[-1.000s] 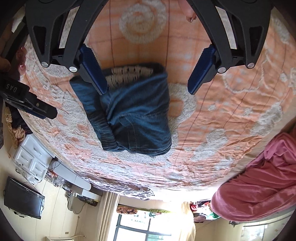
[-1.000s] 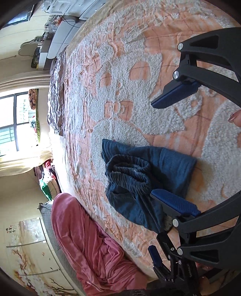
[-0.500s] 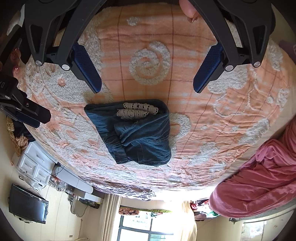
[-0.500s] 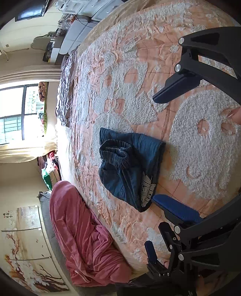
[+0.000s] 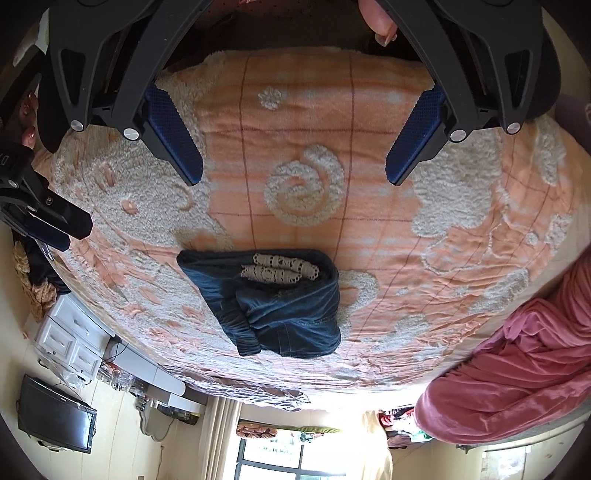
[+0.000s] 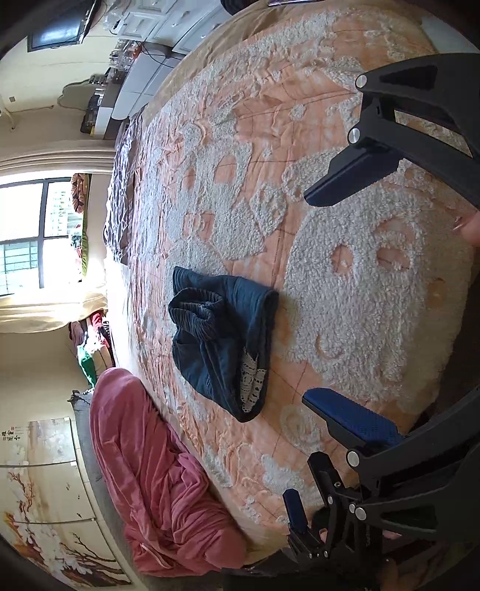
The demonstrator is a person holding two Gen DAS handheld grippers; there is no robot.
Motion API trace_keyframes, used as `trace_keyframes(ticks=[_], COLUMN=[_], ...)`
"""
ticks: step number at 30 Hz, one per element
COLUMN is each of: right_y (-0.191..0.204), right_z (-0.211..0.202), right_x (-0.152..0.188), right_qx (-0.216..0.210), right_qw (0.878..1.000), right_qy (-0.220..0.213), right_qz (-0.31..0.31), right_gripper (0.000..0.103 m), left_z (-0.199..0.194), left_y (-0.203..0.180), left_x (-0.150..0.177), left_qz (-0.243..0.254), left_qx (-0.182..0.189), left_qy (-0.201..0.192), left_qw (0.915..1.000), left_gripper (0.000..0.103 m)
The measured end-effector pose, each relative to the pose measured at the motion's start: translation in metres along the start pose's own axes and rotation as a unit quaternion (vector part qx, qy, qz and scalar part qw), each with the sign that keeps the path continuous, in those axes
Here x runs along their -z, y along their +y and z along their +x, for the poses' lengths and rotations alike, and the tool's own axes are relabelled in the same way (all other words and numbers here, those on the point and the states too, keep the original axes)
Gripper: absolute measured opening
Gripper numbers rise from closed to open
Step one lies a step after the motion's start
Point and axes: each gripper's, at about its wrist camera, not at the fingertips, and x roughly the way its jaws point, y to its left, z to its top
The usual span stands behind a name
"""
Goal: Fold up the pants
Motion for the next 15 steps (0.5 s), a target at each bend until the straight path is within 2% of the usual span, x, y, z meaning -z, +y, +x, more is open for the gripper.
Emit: trace_keyframes(ticks=[15], right_y=[-0.003], right_z=[0.004], right_x=[0.018], right_qx=[0.004], right_qw=[1.0], right_qy=[0.018], right_qz=[0.006], right_gripper=[0.098], left_z=[-0.002], left_y=[-0.008], left_x=[0.009], left_qz=[0.007], left_qx=[0.001], left_qy=[-0.005], left_qw=[1.0], left_gripper=[0.093])
